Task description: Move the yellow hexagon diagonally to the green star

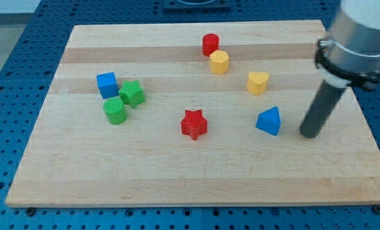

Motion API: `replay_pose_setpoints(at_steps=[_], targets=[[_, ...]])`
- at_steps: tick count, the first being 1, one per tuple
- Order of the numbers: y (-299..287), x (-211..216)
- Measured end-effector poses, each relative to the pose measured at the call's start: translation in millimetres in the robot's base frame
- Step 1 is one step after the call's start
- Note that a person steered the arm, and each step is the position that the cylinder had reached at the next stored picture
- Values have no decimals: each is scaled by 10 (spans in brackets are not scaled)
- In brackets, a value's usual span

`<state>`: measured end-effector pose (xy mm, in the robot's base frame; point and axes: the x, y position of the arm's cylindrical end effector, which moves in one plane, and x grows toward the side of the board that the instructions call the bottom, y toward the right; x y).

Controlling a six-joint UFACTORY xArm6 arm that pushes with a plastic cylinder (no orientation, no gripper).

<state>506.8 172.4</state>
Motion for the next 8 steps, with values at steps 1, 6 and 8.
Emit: replay_pose_setpoints(at_steps=[1, 6, 8], targets=[[-385, 0], [-714, -304], [-694, -530]])
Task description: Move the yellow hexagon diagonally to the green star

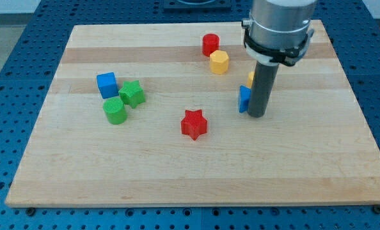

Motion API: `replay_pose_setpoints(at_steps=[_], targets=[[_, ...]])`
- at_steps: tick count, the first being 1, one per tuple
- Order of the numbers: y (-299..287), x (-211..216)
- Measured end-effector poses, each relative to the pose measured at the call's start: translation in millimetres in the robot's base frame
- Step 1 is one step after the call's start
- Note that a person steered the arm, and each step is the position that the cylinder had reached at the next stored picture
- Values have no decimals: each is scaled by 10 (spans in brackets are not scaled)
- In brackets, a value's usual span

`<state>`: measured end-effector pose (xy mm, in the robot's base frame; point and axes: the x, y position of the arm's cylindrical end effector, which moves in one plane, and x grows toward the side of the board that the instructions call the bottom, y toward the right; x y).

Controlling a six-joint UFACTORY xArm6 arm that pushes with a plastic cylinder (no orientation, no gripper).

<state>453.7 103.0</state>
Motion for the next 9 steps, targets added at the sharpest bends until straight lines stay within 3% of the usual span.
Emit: replay_pose_setpoints(at_steps=[3, 5, 9], targets=[[16, -226], [-40, -651], [579, -661]])
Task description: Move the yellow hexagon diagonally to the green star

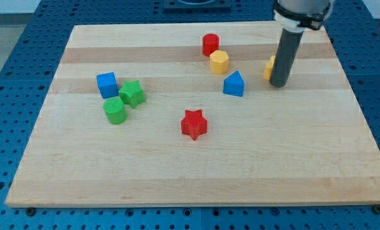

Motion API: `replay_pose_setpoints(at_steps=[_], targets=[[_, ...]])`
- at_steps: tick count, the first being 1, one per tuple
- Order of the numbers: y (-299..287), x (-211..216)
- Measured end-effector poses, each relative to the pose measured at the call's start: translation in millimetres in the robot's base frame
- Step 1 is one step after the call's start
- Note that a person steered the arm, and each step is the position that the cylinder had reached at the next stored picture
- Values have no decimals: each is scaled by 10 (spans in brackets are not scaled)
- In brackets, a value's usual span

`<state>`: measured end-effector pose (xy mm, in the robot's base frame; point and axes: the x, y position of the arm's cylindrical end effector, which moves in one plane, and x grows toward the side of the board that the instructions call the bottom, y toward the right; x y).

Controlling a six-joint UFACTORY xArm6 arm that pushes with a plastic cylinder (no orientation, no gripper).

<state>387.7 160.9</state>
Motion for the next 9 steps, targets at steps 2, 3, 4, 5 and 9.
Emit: replay_pose_setpoints(at_steps=[2, 3, 4, 5, 9], targets=[[-16, -286], [-209, -355], [-745, -355], [-1245, -355], [-2897, -347]])
